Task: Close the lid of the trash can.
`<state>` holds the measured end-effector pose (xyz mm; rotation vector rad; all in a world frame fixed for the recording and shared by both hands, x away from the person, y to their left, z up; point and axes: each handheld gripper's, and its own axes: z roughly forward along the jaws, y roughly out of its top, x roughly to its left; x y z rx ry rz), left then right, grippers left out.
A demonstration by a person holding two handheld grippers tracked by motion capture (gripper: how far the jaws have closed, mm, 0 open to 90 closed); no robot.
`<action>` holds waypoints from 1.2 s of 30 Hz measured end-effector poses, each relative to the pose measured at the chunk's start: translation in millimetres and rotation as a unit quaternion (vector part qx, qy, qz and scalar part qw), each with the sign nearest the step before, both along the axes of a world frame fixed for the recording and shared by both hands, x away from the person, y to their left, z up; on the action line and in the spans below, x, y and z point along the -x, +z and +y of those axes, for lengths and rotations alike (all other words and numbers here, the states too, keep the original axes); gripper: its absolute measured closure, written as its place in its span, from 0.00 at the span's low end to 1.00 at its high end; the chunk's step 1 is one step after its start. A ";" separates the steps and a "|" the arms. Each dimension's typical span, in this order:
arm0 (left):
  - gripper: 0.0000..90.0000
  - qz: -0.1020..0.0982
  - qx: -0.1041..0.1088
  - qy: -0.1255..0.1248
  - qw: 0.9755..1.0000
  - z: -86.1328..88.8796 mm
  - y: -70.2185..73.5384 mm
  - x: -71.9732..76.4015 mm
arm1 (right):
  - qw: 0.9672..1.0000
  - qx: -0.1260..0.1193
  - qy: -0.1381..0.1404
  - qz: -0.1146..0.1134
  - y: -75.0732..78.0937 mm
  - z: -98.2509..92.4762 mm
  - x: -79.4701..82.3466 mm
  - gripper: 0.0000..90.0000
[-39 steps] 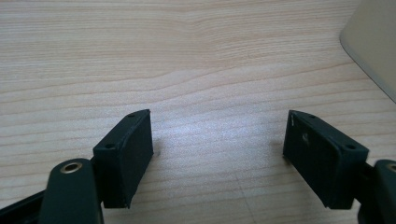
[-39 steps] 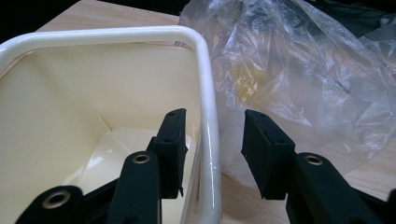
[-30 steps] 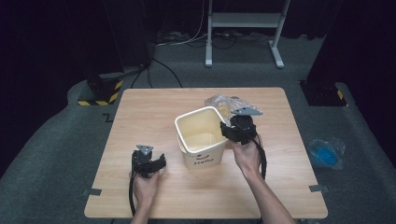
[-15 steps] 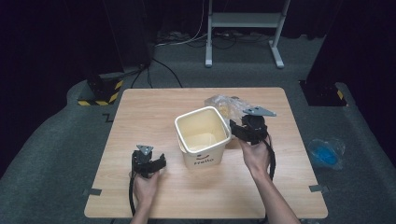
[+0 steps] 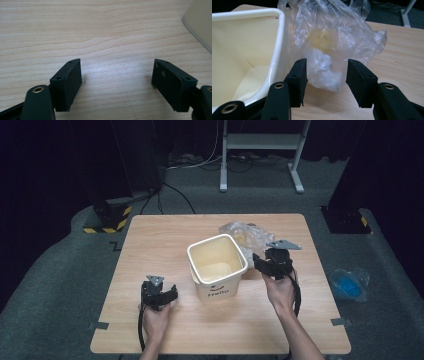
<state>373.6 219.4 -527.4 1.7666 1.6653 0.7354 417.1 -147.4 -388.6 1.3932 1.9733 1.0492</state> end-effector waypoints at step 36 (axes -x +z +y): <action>0.27 0.000 -0.001 0.000 1.000 0.1 0.0 0.0 | 0.999 0.011 0.038 -0.013 -9.4 16.0 24.7 0.56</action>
